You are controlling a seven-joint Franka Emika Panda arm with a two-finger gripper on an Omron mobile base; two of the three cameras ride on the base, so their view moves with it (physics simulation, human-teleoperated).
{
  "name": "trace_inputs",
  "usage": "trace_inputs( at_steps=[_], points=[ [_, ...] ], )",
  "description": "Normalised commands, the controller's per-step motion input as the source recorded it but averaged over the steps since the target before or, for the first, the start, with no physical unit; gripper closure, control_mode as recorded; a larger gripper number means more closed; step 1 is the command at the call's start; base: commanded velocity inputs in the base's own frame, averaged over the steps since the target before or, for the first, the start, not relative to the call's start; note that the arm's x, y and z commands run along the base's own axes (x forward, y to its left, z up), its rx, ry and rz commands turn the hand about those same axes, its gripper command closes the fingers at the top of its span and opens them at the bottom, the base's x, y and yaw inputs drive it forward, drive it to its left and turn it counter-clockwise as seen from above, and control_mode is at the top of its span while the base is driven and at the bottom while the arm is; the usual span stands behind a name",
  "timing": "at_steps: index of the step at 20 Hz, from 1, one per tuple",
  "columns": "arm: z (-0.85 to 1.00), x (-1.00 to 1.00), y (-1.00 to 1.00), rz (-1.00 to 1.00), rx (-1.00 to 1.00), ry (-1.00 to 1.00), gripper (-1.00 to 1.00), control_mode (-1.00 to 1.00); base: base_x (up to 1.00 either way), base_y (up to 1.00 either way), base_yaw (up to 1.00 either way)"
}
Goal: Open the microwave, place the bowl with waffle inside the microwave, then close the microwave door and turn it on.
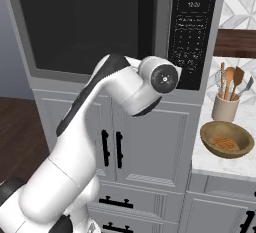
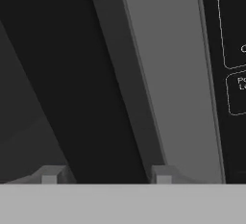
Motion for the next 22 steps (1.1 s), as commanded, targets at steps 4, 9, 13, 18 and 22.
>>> trace_inputs(
  at_steps=[4,9,13,18,22],
  points=[
    [0.0,-1.0,0.32,-0.27,0.0,-0.16,1.0,-1.0,0.0,0.0,0.0],
    [0.0,-1.0,0.47,-0.46,0.0,-0.01,1.0,-1.0,0.0,0.0,0.0],
    [0.0,-1.0,0.39,-0.49,-0.03,0.09,1.0,-1.0,0.0,0.0,0.0],
    [0.0,-1.0,0.44,-0.39,-0.1,0.1,1.0,-1.0,0.0,0.0,0.0],
    [-0.02,-1.0,0.46,-0.37,-0.11,0.09,1.0,-1.0,0.0,0.0,0.0]
  ],
)
